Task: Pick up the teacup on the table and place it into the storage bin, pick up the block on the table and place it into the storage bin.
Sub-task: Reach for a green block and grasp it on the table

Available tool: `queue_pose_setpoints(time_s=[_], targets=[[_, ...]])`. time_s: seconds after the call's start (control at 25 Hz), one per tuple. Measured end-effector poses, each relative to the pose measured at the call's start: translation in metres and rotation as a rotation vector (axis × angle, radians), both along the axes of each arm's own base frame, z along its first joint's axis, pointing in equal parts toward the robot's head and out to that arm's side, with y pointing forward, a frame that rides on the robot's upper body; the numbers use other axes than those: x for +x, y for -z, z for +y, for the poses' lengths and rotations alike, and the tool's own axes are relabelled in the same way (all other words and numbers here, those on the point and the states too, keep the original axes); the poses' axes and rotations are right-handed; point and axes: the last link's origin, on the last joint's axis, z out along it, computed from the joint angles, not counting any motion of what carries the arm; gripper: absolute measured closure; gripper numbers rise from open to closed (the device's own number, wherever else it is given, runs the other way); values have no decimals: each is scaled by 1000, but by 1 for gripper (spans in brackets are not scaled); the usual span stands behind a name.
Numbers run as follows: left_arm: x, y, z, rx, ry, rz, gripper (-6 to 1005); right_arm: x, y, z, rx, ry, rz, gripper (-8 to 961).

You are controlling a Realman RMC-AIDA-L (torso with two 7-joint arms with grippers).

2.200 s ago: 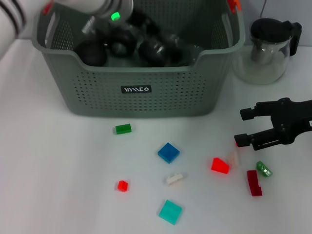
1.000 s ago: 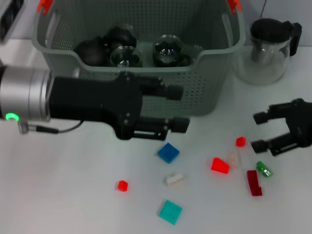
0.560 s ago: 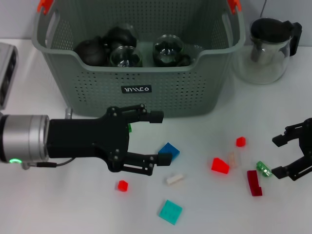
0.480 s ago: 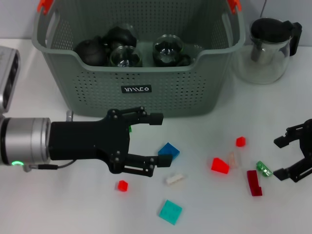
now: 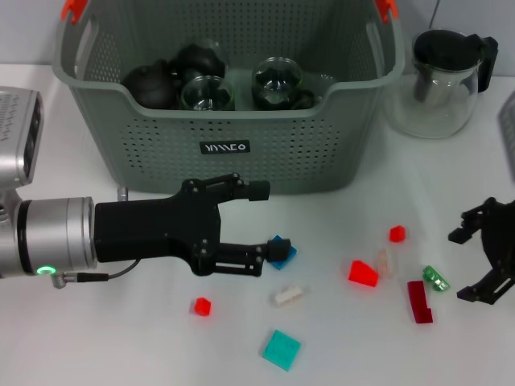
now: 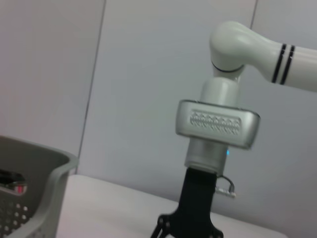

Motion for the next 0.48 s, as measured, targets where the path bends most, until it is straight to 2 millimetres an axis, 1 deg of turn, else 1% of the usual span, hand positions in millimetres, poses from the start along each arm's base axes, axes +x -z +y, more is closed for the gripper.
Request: queue_pose_setpoints(time_s=[0.28,0.48], targets=[[-4,-5,1,33,-43,-48,80,-14,27,1,-91,-164,-85,-5],[-4,-5,1,34,-60,-77,81,-17,37,2,-126,-230,-147,-6]])
